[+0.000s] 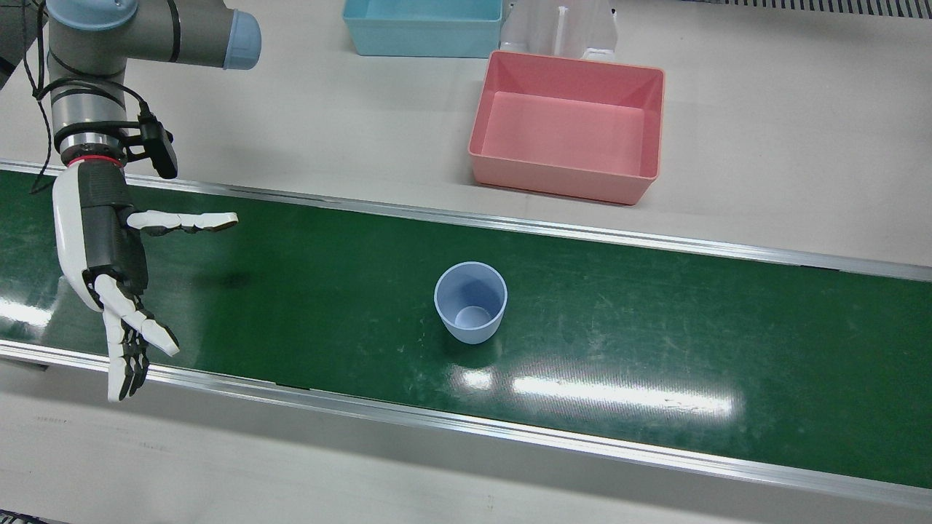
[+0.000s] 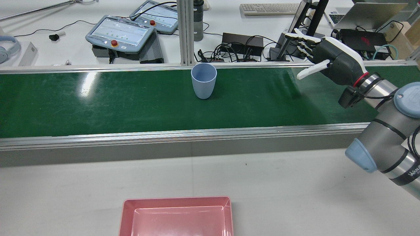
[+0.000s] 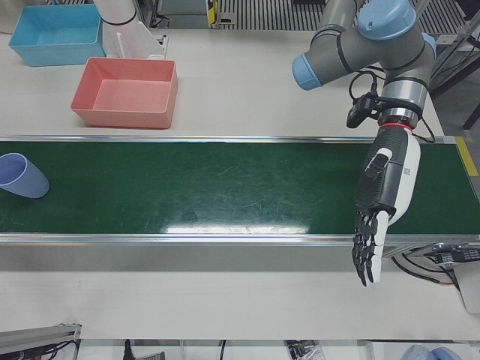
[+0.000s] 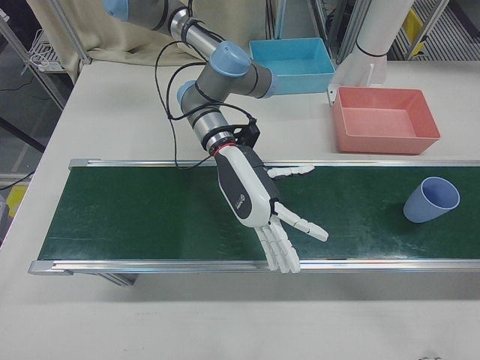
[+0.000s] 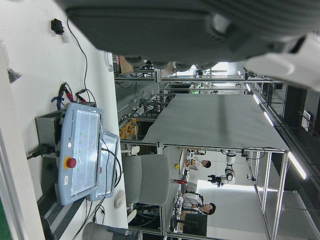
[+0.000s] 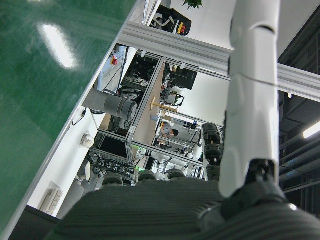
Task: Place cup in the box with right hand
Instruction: 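Move the right hand along the belt toward the light blue cup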
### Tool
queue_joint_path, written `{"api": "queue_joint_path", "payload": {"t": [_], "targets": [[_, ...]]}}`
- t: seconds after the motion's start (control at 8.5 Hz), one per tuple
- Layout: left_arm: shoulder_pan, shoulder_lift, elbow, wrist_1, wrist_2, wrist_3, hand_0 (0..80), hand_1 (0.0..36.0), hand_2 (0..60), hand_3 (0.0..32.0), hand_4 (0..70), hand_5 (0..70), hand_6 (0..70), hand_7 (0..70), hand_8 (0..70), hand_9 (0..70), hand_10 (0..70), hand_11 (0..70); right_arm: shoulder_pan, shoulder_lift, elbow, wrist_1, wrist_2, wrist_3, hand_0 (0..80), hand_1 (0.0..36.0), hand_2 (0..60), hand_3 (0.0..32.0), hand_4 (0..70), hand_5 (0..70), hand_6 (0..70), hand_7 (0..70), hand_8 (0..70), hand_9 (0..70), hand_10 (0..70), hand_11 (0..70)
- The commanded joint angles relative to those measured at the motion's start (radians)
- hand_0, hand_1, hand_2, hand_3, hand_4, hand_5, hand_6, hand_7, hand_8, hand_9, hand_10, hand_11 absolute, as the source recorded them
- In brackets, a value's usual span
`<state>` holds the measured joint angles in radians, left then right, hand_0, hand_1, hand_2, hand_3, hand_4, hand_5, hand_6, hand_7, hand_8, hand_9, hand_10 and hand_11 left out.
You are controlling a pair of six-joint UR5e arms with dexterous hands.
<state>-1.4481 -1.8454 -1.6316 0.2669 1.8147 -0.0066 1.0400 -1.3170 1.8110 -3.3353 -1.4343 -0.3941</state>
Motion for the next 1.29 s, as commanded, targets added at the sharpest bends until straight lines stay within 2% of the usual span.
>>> {"api": "queue_joint_path", "payload": {"t": [0.0, 0.12, 0.24, 0.47, 0.94, 1.18], "targets": [[0.000, 0.000, -0.001, 0.000, 0.000, -0.001, 0.0, 0.0, 0.0, 0.0, 0.0, 0.0, 0.0, 0.0, 0.0, 0.0, 0.0, 0.0, -0.041, 0.038, 0.097, -0.221, 0.118, 0.142, 67.3, 20.8, 0.0, 0.0, 0.0, 7.5, 0.0, 0.0, 0.0, 0.0, 0.0, 0.0], [0.000, 0.000, -0.001, 0.000, 0.000, -0.001, 0.0, 0.0, 0.0, 0.0, 0.0, 0.0, 0.0, 0.0, 0.0, 0.0, 0.0, 0.0, -0.041, 0.080, 0.112, -0.277, 0.120, 0.155, 62.9, 24.5, 0.5, 0.0, 0.3, 7.4, 0.0, 0.0, 0.0, 0.0, 0.0, 0.0], [0.000, 0.000, -0.002, 0.000, 0.000, -0.001, 0.0, 0.0, 0.0, 0.0, 0.0, 0.0, 0.0, 0.0, 0.0, 0.0, 0.0, 0.0, -0.049, 0.113, 0.129, -0.362, 0.115, 0.165, 61.9, 25.3, 0.5, 0.0, 0.0, 7.5, 0.0, 0.0, 0.0, 0.0, 0.0, 0.0], [0.000, 0.000, -0.002, 0.000, 0.000, 0.001, 0.0, 0.0, 0.0, 0.0, 0.0, 0.0, 0.0, 0.0, 0.0, 0.0, 0.0, 0.0, -0.107, 0.114, 0.111, -0.365, 0.123, 0.167, 60.7, 26.4, 1.8, 0.0, 0.5, 7.2, 0.5, 0.0, 0.0, 0.0, 0.0, 0.0], [0.000, 0.000, -0.001, 0.000, 0.000, -0.001, 0.0, 0.0, 0.0, 0.0, 0.0, 0.0, 0.0, 0.0, 0.0, 0.0, 0.0, 0.0, -0.196, 0.128, 0.116, -0.369, 0.192, 0.153, 58.6, 27.1, 3.0, 0.0, 0.0, 7.1, 0.8, 0.0, 0.0, 0.0, 0.0, 0.0], [0.000, 0.000, -0.001, 0.000, 0.000, -0.001, 0.0, 0.0, 0.0, 0.0, 0.0, 0.0, 0.0, 0.0, 0.0, 0.0, 0.0, 0.0, -0.215, 0.125, 0.123, -0.371, 0.235, 0.060, 59.6, 25.9, 2.4, 0.0, 0.5, 7.1, 0.9, 0.0, 0.0, 0.0, 0.0, 0.0]]}}
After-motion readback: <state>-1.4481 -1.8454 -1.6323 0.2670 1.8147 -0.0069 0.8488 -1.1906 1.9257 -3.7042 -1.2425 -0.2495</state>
